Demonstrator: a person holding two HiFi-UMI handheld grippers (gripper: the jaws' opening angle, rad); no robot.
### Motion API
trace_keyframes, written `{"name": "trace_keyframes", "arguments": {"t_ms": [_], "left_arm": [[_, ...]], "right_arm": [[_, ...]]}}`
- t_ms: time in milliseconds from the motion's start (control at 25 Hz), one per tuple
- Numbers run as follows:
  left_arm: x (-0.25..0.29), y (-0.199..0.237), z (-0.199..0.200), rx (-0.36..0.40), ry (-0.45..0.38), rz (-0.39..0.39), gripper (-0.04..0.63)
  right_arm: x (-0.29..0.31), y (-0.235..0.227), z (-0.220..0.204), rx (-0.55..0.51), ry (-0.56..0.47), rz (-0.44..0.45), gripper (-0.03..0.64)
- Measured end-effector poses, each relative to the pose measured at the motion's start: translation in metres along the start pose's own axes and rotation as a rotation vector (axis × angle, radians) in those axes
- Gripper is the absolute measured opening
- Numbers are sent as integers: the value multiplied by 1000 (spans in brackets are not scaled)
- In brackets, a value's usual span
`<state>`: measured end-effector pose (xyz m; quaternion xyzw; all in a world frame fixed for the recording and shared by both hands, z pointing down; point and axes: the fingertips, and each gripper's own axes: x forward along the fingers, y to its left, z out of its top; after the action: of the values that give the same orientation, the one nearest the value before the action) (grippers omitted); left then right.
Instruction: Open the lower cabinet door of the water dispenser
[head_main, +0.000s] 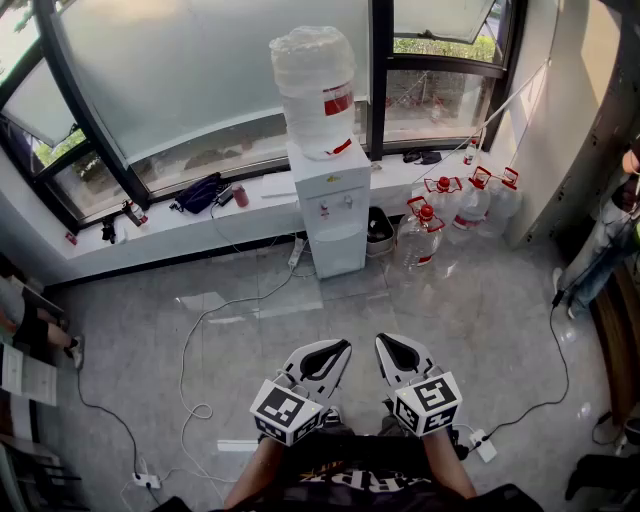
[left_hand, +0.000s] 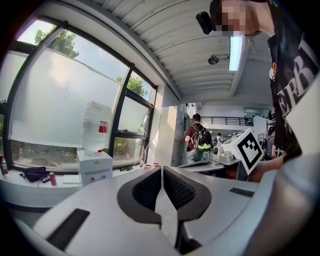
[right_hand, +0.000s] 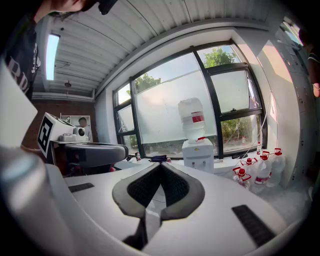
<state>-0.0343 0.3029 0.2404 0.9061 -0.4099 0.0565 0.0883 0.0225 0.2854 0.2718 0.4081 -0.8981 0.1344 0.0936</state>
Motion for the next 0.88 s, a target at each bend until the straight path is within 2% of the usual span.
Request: {"name": "trace_keyframes", "arguments": {"t_ms": [240, 520, 880], "left_arm": [[-6, 3, -6, 0, -12, -43, 28], [-14, 18, -10, 8, -2, -58, 28], [-34, 38, -28, -2, 19, -99, 28]], "right_arm": [[7, 6, 0, 0, 4, -9, 9], [20, 17, -3, 38, -3, -13, 11], [13, 36, -24, 87, -6, -97, 11]]}}
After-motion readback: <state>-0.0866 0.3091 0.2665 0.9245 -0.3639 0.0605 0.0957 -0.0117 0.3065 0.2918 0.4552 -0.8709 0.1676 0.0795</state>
